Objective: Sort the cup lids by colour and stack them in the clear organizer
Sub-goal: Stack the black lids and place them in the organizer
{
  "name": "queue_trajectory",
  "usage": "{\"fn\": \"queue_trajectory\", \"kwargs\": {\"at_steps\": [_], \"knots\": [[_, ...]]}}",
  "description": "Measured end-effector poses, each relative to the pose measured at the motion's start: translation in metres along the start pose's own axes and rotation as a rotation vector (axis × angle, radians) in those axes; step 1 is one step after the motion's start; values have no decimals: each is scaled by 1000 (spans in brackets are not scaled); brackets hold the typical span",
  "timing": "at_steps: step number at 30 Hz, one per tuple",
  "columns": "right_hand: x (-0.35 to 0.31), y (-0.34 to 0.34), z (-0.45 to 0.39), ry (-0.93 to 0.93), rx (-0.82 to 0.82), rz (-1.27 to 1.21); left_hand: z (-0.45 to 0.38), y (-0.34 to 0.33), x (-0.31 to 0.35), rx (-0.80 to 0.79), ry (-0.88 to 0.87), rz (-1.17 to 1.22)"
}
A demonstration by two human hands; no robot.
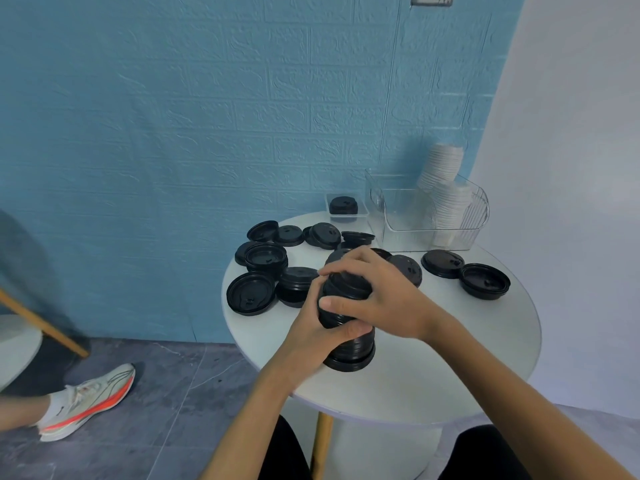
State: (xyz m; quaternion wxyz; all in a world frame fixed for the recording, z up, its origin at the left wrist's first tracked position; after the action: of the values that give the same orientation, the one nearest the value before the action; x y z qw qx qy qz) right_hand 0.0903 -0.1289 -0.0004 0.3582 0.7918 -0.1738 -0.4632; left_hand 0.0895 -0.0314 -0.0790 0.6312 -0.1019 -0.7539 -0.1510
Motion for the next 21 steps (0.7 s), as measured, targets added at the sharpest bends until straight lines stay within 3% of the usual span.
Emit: {"fn": "queue_trajectory", "kwargs": {"at_steps": [13,21], "knots": [[3,-11,3,-15,-28,53,-1,-3,-2,-27,-1,16],[-3,-10,2,-41,-104,16,4,2,11,71,-76,9]]}}
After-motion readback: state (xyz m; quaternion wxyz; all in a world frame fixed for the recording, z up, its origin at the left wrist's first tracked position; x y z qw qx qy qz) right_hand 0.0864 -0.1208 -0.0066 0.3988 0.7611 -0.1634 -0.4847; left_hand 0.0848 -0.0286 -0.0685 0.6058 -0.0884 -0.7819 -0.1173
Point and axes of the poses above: each hand's wrist, its own z-axis away from the middle knuckle, its own y-axis out of the back of the hand, x = y × z, the point moved 9 cm from there along -z, towards the middle knuckle, and after that the axes turned 3 degrees about -z, right-handed, at the moved point
